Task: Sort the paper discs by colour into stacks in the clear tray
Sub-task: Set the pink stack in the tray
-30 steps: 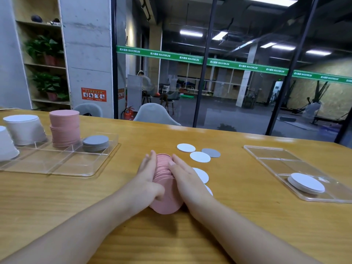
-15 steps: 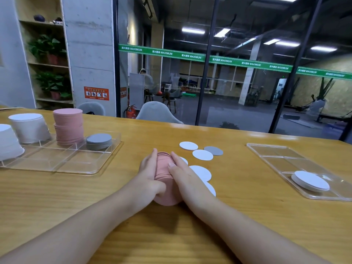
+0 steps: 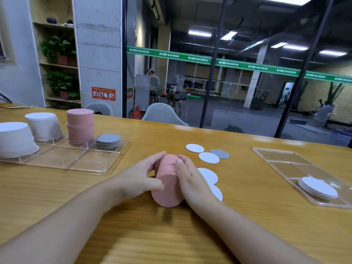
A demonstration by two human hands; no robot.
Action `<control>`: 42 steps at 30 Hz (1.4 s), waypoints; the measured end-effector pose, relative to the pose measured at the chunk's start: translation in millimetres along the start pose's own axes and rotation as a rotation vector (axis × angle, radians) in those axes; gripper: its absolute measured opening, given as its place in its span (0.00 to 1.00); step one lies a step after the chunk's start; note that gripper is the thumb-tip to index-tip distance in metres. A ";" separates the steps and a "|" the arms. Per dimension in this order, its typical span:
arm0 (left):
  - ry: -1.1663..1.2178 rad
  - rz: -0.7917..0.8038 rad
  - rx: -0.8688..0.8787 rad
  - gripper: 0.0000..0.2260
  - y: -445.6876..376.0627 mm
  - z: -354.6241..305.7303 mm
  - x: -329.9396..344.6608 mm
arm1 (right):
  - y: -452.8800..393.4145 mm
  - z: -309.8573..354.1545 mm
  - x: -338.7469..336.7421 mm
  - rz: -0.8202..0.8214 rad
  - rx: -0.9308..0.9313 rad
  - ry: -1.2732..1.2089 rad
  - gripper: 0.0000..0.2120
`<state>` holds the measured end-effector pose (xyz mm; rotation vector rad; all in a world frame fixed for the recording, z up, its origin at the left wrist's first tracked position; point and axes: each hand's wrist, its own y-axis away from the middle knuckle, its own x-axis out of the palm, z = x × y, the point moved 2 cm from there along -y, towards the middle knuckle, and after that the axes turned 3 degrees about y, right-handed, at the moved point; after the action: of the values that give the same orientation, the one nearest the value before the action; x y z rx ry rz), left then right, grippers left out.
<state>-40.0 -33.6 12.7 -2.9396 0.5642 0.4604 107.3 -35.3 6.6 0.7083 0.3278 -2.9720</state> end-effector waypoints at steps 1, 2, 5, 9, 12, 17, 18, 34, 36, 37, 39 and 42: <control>-0.015 -0.002 0.013 0.48 -1.3 3.0 -3.0 | 0.4 1.0 0.4 -0.003 -0.017 0.016 0.22; -0.034 -0.003 0.004 0.47 -1.3 3.6 -5.2 | -0.1 1.0 1.4 -0.005 -0.032 0.034 0.22; -0.048 0.005 0.003 0.44 -1.1 -2.7 -10.7 | -4.1 6.1 3.0 -0.016 -0.062 0.088 0.21; 0.005 -0.066 0.027 0.41 -2.1 -15.0 -33.8 | -19.3 28.1 6.4 -0.043 -0.114 -0.001 0.18; 0.069 -0.187 0.064 0.38 1.7 -19.3 -62.0 | -46.2 49.9 24.1 -0.008 -0.156 -0.063 0.19; 0.288 -0.354 0.099 0.27 21.4 -4.4 -119.5 | -56.0 70.1 72.8 0.172 -0.298 -0.153 0.23; 0.336 -0.396 0.104 0.23 25.9 0.9 -129.5 | -57.4 75.8 82.8 0.178 -0.334 -0.164 0.22; 0.307 -1.171 0.064 0.16 33.4 45.8 -201.6 | -124.8 131.3 211.5 0.282 -0.178 -0.189 0.14; 0.232 -1.185 0.002 0.18 33.3 45.6 -203.5 | -129.4 129.7 215.8 0.310 -0.135 -0.121 0.14; 0.188 -1.178 -0.024 0.18 33.6 45.0 -203.0 | -131.8 128.7 217.6 0.314 -0.130 -0.081 0.16; 0.127 -1.158 -0.065 0.18 32.4 44.0 -202.1 | -135.6 128.1 218.0 0.321 -0.123 -0.015 0.18; 0.096 -1.118 -0.125 0.20 30.5 45.2 -206.4 | -142.0 128.2 220.3 0.353 -0.071 0.000 0.19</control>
<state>-246.6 16.5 33.3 -2.8039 -1.0961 0.1973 -161.6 70.8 45.5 0.6781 0.2740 -2.6150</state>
